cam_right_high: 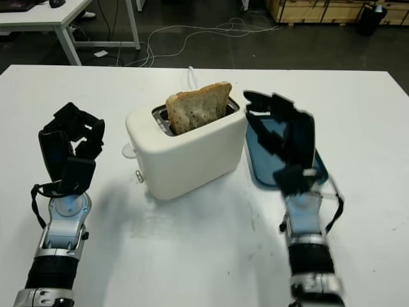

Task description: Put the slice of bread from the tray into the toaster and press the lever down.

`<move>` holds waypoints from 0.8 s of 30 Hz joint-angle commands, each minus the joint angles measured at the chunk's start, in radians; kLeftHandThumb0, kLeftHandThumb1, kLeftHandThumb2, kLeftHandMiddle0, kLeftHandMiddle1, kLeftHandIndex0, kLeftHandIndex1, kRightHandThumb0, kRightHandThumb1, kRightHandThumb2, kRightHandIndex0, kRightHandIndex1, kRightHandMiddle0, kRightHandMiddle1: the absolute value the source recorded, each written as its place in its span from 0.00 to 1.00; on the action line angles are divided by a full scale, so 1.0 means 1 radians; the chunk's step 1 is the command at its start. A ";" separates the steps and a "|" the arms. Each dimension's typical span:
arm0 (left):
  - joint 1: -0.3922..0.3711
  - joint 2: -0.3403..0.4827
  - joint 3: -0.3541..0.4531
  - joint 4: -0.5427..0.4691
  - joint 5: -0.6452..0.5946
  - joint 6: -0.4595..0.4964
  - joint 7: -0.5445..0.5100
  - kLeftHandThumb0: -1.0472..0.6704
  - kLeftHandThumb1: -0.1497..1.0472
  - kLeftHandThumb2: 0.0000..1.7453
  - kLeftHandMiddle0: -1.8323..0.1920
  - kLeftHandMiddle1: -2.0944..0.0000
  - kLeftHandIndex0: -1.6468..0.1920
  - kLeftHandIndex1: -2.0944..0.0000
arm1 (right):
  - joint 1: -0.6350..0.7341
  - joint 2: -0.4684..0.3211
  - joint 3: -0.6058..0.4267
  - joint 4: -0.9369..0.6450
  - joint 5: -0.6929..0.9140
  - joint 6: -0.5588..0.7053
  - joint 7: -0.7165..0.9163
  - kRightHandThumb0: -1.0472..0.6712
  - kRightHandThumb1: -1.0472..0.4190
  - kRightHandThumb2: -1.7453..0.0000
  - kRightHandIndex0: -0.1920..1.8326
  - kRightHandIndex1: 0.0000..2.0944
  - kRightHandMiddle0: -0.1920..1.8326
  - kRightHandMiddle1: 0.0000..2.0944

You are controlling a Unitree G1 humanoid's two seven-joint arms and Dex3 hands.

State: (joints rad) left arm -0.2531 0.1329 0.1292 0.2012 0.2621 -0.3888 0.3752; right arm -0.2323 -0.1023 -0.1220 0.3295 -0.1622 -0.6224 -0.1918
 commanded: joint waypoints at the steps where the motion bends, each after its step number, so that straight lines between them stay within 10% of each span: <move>1: -0.011 0.002 -0.003 0.006 -0.008 -0.009 -0.006 0.04 0.89 0.18 0.41 0.25 0.43 0.31 | 0.025 0.030 -0.007 -0.014 -0.015 -0.041 -0.050 0.39 0.09 0.82 0.50 0.39 0.58 0.06; 24: 0.054 0.276 -0.015 -0.085 0.080 -0.117 -0.187 0.08 0.89 0.21 0.47 0.23 0.45 0.39 | 0.002 0.021 -0.005 -0.026 0.018 0.085 -0.052 0.38 0.09 0.85 0.46 0.62 0.60 0.15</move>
State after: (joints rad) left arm -0.2138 0.3783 0.1206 0.1341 0.3503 -0.4784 0.2188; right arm -0.2153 -0.0694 -0.1211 0.3200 -0.1668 -0.5640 -0.2628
